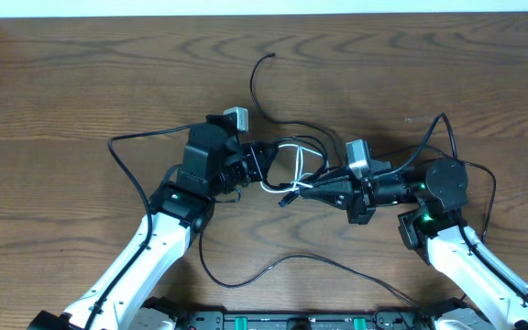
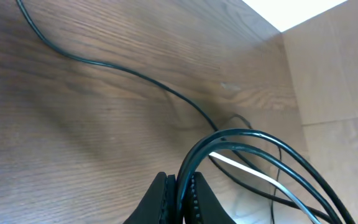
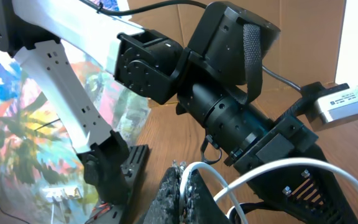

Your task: Untangle cables

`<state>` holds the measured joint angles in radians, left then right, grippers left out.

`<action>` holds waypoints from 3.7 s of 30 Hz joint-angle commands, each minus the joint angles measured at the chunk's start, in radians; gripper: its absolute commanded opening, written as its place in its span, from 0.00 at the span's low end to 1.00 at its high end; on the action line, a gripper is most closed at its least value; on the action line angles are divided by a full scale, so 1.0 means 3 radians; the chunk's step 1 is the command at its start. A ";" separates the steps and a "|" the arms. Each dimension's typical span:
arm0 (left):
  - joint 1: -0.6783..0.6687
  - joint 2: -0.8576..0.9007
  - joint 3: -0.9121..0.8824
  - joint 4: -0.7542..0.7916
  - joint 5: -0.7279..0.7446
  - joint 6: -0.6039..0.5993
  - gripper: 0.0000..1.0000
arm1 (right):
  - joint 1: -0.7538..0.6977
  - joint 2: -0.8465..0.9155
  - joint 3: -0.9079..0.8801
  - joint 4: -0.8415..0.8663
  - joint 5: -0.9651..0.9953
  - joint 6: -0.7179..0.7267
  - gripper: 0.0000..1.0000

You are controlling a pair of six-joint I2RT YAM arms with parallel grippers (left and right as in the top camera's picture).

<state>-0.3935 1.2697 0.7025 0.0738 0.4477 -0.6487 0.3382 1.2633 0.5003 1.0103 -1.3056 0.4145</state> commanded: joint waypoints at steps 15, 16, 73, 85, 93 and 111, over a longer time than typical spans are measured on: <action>-0.0399 -0.0031 0.0050 0.0926 0.0891 -0.0126 0.08 | 0.0013 0.0131 0.0024 -0.1773 0.1659 -0.0712 0.01; -0.0425 -0.0031 0.0050 0.0938 0.0891 -0.0126 0.08 | 0.0013 0.0178 0.0024 -0.1774 0.1728 -0.0710 0.01; 0.0760 -0.0100 0.0050 0.0001 -0.0470 -0.0539 0.08 | -0.0649 0.0244 0.0024 -0.3403 0.3006 -0.0156 0.01; 0.0759 -0.0100 0.0050 0.0542 0.0139 -0.0406 0.07 | -0.0651 0.0244 0.0024 -0.3516 0.3213 0.0139 0.41; 0.0759 -0.0100 0.0050 0.1493 0.1302 -0.0272 0.07 | -0.0651 0.0244 0.0024 -0.3007 0.2496 -0.0038 0.90; 0.0233 -0.0099 0.0050 0.1544 0.1574 -0.0197 0.07 | -0.0317 0.0245 0.0024 -0.2008 0.2003 -0.0041 0.93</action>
<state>-0.2996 1.2545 0.7055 0.5282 0.8940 -0.7322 0.2268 1.3453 0.5076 0.4068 -0.7280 0.4095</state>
